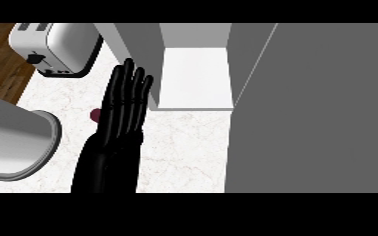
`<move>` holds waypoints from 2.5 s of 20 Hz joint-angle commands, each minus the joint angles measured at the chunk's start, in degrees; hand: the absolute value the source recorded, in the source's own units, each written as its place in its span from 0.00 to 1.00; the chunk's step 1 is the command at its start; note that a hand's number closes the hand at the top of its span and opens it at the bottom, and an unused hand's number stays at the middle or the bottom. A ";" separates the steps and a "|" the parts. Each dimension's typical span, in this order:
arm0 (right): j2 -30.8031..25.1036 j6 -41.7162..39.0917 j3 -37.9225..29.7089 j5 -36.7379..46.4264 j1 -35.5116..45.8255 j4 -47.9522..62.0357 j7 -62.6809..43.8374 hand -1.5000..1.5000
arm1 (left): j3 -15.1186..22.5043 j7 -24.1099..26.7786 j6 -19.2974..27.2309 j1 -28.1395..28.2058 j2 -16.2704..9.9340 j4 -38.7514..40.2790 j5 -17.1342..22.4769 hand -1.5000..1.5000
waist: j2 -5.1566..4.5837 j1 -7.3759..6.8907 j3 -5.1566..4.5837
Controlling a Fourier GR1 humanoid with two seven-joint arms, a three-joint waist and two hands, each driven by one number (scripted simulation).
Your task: Pick up the wine, place it into the cabinet and close the cabinet
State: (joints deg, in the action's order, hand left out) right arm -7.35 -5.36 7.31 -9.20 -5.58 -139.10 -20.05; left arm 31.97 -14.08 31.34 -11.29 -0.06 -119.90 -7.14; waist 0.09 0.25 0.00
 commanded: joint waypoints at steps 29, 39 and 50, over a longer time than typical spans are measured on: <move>1.89 3.06 0.23 0.95 6.64 -5.57 -11.27 0.00 | 1.63 -6.76 12.86 6.59 -4.08 -6.75 -6.81 0.00 | -0.06 -0.16 -0.04; 2.22 4.67 -0.07 1.39 9.63 -7.37 -14.98 0.00 | -11.32 -0.96 8.69 15.75 -9.25 -8.95 1.32 0.00 | -0.01 -0.37 -0.07; 2.38 2.97 -0.79 1.09 10.93 -3.15 -12.96 0.00 | -24.84 18.75 -3.79 18.49 -6.61 11.62 19.34 0.00 | -0.13 -0.22 -0.06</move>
State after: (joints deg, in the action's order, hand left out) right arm -4.96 -1.59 7.71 -5.88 6.36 -141.16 -33.90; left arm 12.12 -1.98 32.51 5.43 -7.07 -114.79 5.78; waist 0.02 0.07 -0.06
